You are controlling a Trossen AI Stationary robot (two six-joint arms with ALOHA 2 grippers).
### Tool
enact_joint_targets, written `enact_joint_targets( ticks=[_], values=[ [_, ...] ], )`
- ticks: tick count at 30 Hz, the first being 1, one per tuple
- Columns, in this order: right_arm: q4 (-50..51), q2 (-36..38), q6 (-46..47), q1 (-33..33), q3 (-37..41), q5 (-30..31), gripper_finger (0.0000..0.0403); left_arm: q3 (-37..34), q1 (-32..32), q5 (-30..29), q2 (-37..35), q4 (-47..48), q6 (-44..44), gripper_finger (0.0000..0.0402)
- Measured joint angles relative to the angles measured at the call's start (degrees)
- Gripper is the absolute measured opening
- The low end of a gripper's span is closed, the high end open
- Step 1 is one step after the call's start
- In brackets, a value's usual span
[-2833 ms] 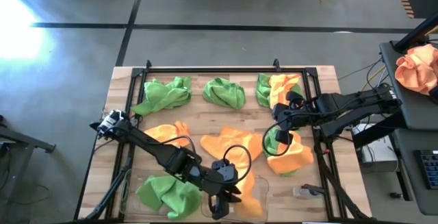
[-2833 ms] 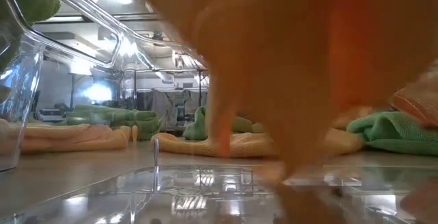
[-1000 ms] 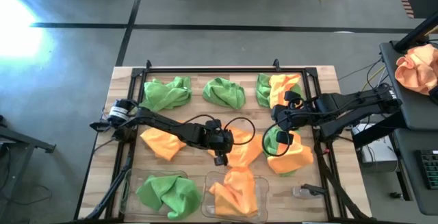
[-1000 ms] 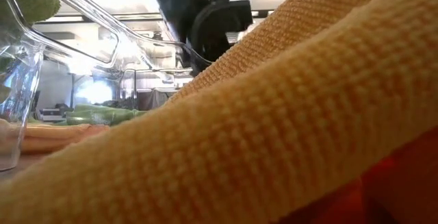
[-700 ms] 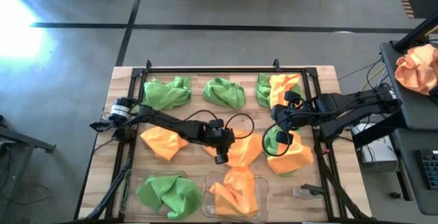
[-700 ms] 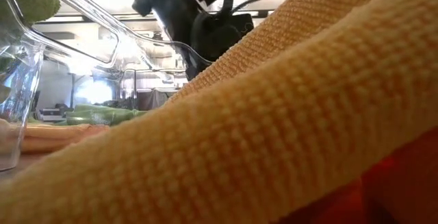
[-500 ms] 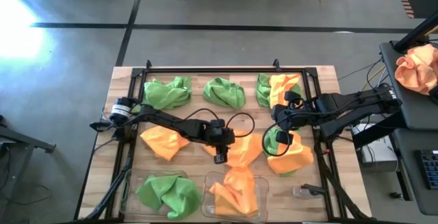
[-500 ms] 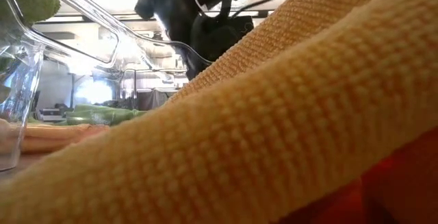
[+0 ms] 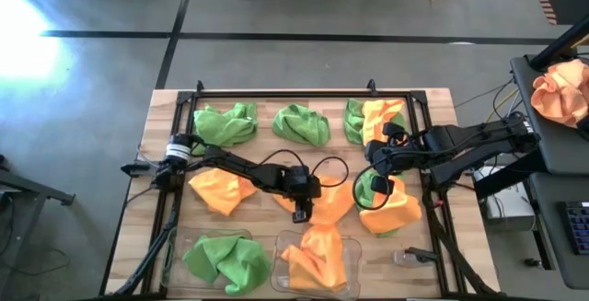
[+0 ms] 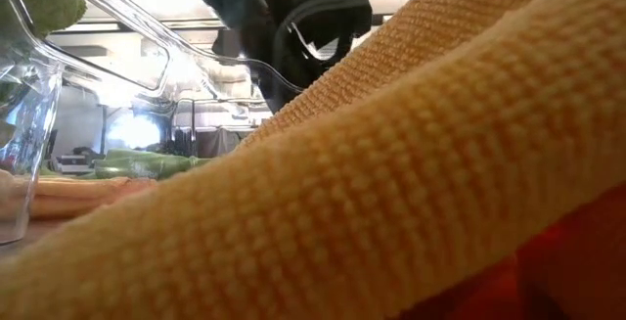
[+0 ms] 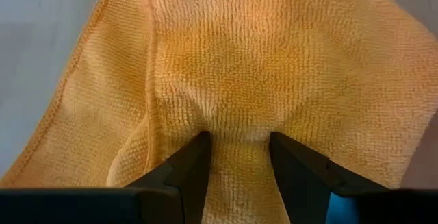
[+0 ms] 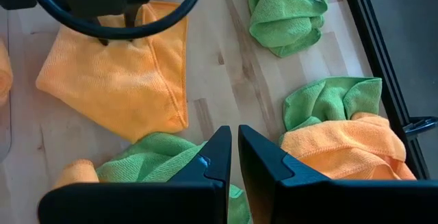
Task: Sort microfiber towel by color & place in baskets
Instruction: Put the orange towel into the right transparent bin
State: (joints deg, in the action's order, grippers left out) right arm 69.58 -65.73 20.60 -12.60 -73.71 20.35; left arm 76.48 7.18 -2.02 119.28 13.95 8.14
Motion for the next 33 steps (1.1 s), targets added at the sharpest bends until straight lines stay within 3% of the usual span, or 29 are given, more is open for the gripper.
enact_joint_targets(
  ticks=[8, 24, 28, 33],
  values=[
    [0.00, 0.00, 0.00, 0.00, 0.00, -1.32, 0.0022, 1.52, -0.21, -0.14, 0.59, 0.03, -0.43, 0.0123],
    [0.02, 0.00, 0.00, 0.00, 0.00, -1.36, 0.0022, 1.55, -0.35, -0.35, 0.52, 0.77, 0.97, 0.0004],
    [0.02, 0.00, -0.02, 0.00, 0.00, -1.34, 0.0022, 4.28, -0.33, -0.39, 0.26, 6.79, 1.31, 0.0003],
    [0.02, 0.00, -0.13, 0.00, 0.00, -1.34, 0.0022, 13.02, -0.33, -0.52, 0.05, 19.03, -2.19, 0.0001]
  ],
)
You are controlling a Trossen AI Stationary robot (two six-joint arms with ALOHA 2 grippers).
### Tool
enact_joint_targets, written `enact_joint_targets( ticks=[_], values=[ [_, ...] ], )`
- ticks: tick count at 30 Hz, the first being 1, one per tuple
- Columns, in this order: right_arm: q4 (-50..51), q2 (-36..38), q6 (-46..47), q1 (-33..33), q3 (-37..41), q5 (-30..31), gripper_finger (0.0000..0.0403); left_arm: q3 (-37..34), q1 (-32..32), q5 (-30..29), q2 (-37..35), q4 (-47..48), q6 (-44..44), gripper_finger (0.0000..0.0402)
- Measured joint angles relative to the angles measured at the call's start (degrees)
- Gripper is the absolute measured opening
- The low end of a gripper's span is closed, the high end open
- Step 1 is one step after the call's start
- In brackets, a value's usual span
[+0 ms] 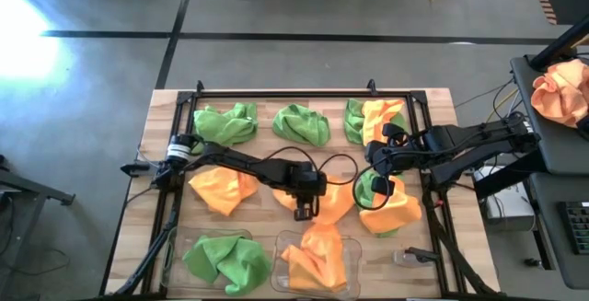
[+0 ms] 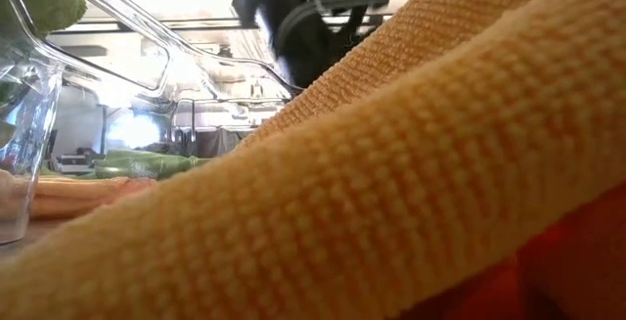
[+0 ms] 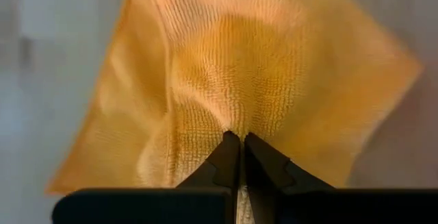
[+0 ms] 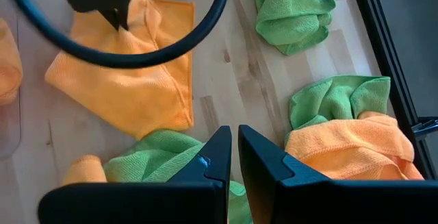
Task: Sort microfiber towel by color & place in baskets
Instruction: Put the orange towel into the right transparent bin
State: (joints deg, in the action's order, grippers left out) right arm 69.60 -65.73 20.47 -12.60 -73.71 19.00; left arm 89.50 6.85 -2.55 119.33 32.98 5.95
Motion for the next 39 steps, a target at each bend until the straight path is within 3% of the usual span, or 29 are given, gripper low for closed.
enact_joint_targets(
  ticks=[10, 16, 23, 29, 39],
  values=[
    [0.00, 0.00, -2.37, 0.02, 0.00, 0.53, 0.0022, 20.03, 0.07, -0.04, -0.14, 15.85, -0.82, 0.0000],
    [0.23, 0.02, -3.18, 0.00, 0.00, 0.52, 0.0022, 31.02, 1.52, -3.22, -0.14, 24.05, 5.95, 0.0000],
    [0.09, 0.02, -4.60, 0.00, 0.00, 0.57, 0.0022, 40.44, 6.67, -4.55, -0.14, 24.91, 13.09, 0.0000],
    [0.00, 0.02, -3.81, 0.00, 0.00, 0.61, 0.0022, 45.57, 12.58, -5.86, -0.14, 25.02, 17.17, 0.0000],
    [0.00, 0.02, 2.57, 0.02, 0.00, 2.03, 0.0022, 45.46, 21.35, -8.75, -1.30, 30.57, 24.90, 0.0000]
  ],
)
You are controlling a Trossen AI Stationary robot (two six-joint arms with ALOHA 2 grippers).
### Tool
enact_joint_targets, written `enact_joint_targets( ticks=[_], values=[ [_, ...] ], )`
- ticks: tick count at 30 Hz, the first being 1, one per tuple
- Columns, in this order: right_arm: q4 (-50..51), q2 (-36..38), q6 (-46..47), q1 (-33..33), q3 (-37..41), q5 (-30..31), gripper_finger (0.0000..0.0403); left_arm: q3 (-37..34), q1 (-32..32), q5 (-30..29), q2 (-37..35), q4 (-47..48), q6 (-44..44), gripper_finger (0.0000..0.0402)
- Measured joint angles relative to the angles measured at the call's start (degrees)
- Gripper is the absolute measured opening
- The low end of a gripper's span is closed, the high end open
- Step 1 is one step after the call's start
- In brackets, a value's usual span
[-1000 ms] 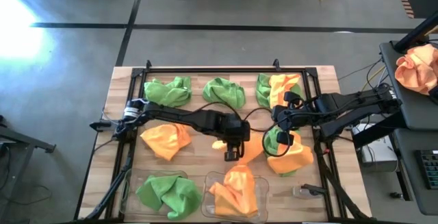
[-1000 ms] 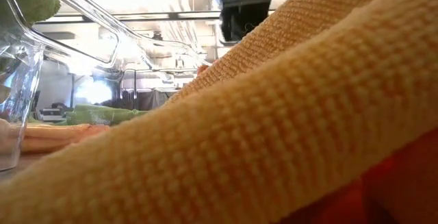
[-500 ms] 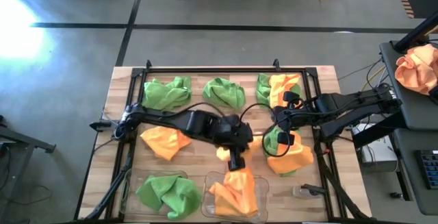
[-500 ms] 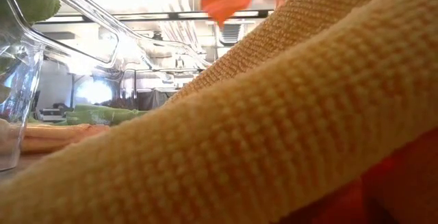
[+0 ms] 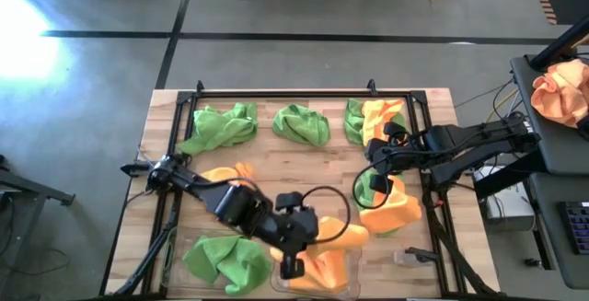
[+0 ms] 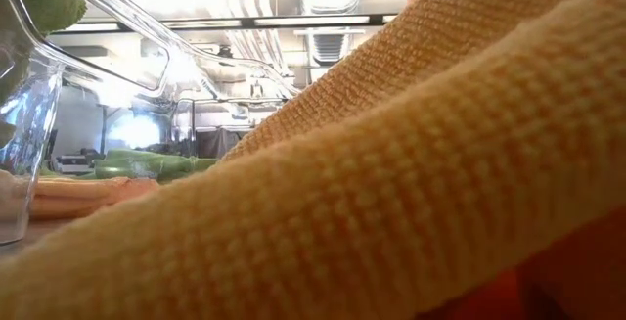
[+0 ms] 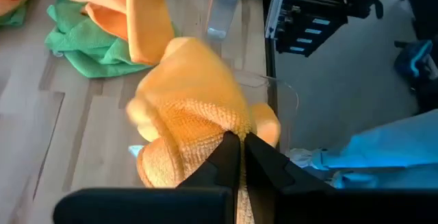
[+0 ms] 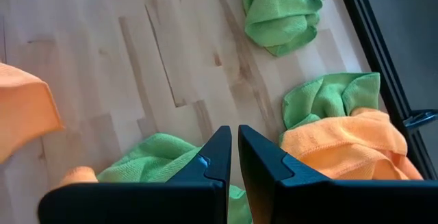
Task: Sort microfiber towel by color & place in baskets
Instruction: Put the orange towel into the right transparent bin
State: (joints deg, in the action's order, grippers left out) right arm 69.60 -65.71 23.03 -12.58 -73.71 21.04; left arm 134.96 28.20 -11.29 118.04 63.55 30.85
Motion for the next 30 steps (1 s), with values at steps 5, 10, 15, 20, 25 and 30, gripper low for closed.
enact_joint_targets(
  ticks=[5, 10, 15, 20, 25, 30],
  values=[
    [-0.01, 0.00, 2.99, 0.00, 0.00, 0.00, 0.0022, -0.02, 2.68, -1.25, -0.01, -0.17, 2.09, 0.0000],
    [0.00, 0.00, 3.64, 0.00, 0.00, 0.00, 0.0022, -0.02, 5.21, -1.58, -0.02, -4.23, 2.92, 0.0000],
    [0.00, 0.00, 4.52, 0.00, 0.00, 0.00, 0.0022, -0.02, 6.87, -3.64, 0.27, -7.06, 0.35, 0.0000],
    [0.11, 0.00, 6.10, 0.00, 0.00, 0.00, 0.0022, -0.85, 6.28, -6.39, 2.35, -5.40, -0.41, 0.0000],
    [0.24, 0.00, 6.14, 0.00, 0.01, -0.02, 0.0022, -0.94, 5.87, -4.19, 5.34, -6.14, -0.30, 0.0000],
    [0.28, 0.00, 6.16, 0.00, 0.45, -0.03, 0.0022, -0.94, 5.54, -2.71, 5.84, -8.07, 0.13, 0.0020]
  ],
)
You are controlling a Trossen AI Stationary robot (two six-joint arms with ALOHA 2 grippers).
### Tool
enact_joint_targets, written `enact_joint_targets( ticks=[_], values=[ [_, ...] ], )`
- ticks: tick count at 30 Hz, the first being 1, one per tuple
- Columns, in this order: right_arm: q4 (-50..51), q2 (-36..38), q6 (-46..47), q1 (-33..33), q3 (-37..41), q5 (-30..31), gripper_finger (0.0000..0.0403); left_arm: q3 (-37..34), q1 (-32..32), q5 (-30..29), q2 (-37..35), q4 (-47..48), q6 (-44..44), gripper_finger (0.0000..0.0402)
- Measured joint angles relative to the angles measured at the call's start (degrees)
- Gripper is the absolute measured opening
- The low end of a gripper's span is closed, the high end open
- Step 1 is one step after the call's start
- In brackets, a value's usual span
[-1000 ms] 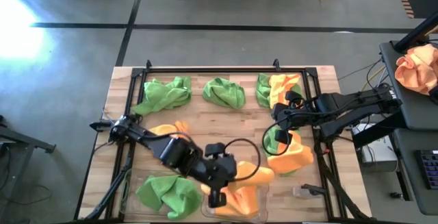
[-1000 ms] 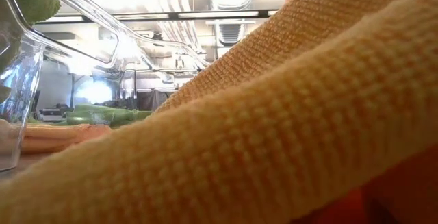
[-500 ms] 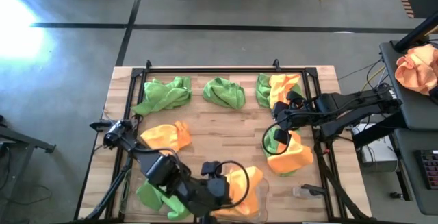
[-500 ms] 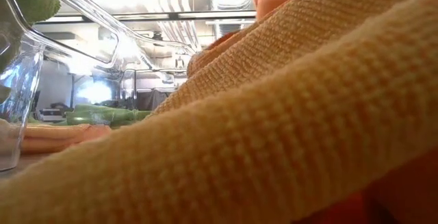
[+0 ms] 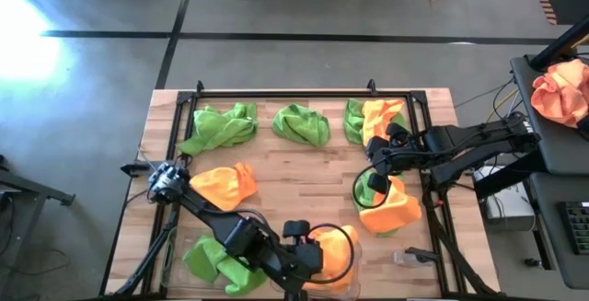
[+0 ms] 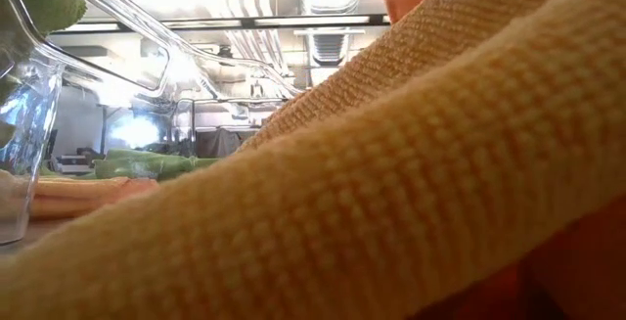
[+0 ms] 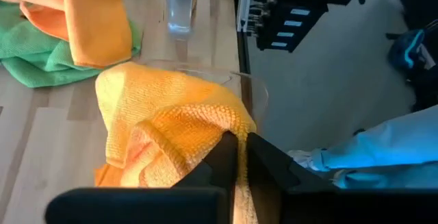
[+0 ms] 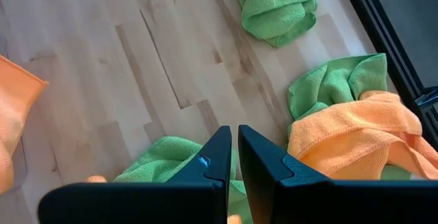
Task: Sort microfiber towel by color & place in baskets
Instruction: Put the orange towel into the right transparent bin
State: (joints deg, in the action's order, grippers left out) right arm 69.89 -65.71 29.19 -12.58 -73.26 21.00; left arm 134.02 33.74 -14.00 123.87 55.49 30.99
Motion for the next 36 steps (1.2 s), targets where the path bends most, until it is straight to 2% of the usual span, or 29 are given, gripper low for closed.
enact_joint_targets(
  ticks=[8, 14, 23, 27, 36],
  values=[
    [-0.05, 0.00, 0.44, -0.01, 2.79, -0.47, 0.0022, 0.00, 0.02, 0.02, 0.02, 0.90, 0.79, 0.0102],
    [-0.01, 0.00, 0.48, 0.00, 4.88, -1.72, 0.0022, 0.00, -0.02, -0.16, -0.02, 7.28, 0.32, 0.0143],
    [0.01, 0.00, 0.35, -0.02, 7.11, -5.56, 0.0022, -0.06, -0.09, -10.94, -0.37, 35.55, 7.02, 0.0148],
    [-0.08, 0.00, -0.76, -0.02, 7.72, -5.58, 0.0022, -0.66, -0.77, -12.07, -2.06, 32.95, 5.40, 0.0149],
    [-0.29, 0.00, -6.60, -0.02, 7.95, -6.00, 0.0022, -4.87, -4.08, -17.47, -3.83, 34.65, 5.71, 0.0149]
  ],
)
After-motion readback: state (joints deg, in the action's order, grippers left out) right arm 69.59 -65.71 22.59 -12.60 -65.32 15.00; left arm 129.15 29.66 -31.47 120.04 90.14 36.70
